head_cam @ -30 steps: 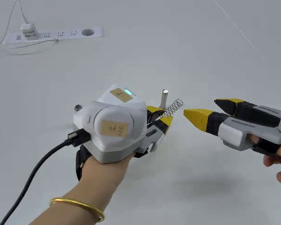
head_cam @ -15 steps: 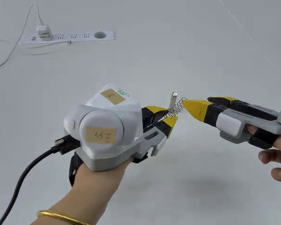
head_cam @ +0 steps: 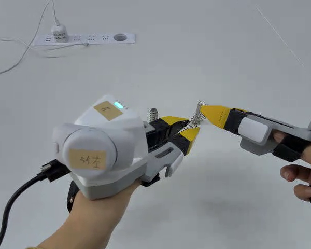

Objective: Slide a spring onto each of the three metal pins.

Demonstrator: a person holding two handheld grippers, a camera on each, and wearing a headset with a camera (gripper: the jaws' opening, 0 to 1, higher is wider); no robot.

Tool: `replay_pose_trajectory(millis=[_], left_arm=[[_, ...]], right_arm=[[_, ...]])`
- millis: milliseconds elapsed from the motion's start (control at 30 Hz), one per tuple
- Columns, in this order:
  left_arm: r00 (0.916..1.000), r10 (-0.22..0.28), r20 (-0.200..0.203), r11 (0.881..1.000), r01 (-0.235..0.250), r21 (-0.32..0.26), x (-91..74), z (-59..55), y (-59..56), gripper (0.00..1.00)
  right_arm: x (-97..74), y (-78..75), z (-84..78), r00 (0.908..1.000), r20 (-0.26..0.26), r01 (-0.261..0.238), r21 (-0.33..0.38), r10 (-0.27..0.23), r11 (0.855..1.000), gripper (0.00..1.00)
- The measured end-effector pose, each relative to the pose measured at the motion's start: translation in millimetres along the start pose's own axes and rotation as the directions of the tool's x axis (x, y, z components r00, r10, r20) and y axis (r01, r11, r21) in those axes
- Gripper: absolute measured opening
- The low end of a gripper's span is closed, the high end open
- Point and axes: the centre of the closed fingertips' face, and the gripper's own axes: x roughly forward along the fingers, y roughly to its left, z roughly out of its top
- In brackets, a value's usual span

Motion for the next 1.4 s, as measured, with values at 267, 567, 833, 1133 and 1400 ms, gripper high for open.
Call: replay_pose_trajectory(millis=[267, 567, 833, 1133, 1400], left_arm=[[0.9986, -0.029, 0.045, 0.999, 0.03, -0.027, -6.3, 6.9, -3.9, 0.1], [0.9949, -0.048, 0.088, 0.998, 0.051, -0.034, -10.5, 13.4, -9.1, 0.1], [0.996, -0.042, 0.079, 0.999, 0.044, -0.026, -13.8, 11.9, -8.6, 0.1], [0.9984, -0.021, 0.052, 1.0, 0.022, -0.022, -16.6, 8.3, -4.7, 0.11], [1.0, 0.005, 0.005, 0.999, -0.005, -0.032, -18.0, 1.1, 0.8, 0.14]], right_arm=[[2.5, 7.3, -1.7, 0.9995, -0.004, -0.03, 0.029, 0.03, 0.999, 0.23], [2.5, 16.5, 0.5, 0.9973, 0.001, -0.073, 0.073, 0.073, 0.995, 0.16], [2.2, 26.5, 1.4, 0.9937, 0.003, -0.112, 0.045, 0.112, 0.993, 0.13], [6.7, 31.4, -0.9, 0.992, -0.005, -0.126, -0.013, 0.126, 0.992, 0.12], [7.7, 30.0, 3.4, 0.9939, 0.008, -0.11, -0.041, 0.11, 0.993, 0.12]])
